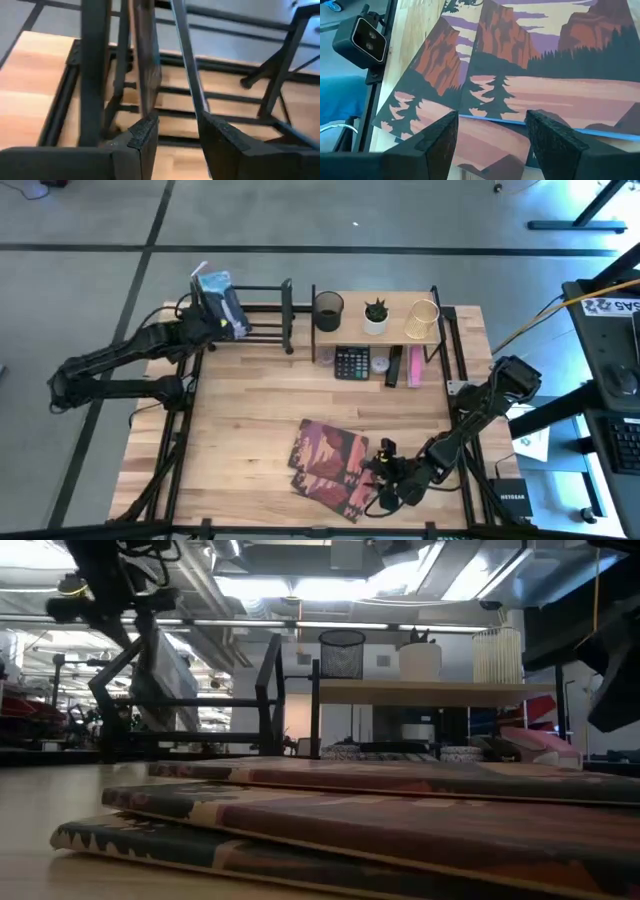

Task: Stock shelves
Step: Put the blue book on the book shelf

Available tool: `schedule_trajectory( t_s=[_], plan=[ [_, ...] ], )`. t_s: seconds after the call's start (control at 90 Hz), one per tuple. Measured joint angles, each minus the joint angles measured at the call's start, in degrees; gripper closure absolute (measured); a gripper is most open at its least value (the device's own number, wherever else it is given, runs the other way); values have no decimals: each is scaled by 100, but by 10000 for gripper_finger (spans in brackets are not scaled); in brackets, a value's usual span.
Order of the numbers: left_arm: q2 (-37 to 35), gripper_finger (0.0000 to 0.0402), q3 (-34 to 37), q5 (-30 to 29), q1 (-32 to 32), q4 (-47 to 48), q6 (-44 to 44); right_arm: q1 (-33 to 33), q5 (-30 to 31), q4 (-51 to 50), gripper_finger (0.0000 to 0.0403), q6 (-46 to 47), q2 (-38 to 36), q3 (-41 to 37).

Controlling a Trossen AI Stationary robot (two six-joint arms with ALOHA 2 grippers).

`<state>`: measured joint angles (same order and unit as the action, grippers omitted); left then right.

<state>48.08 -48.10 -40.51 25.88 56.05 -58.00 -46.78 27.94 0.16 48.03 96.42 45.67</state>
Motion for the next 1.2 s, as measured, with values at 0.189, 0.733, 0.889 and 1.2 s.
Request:
schedule_trajectory(
  t_s=[0.189,0.733,0.889,1.2],
  plan=[
    [45,281,0,77,209,-121,79,0,7,2,185,2,0,0],
    [31,281,0,393,198,-1058,88,0,57,4,185,-7,2,0],
    [72,281,0,312,198,-1126,-62,0,59,3,185,-15,2,0],
    [755,281,0,304,644,-1386,-558,-7,103,22,185,-39,2,0]
  ],
)
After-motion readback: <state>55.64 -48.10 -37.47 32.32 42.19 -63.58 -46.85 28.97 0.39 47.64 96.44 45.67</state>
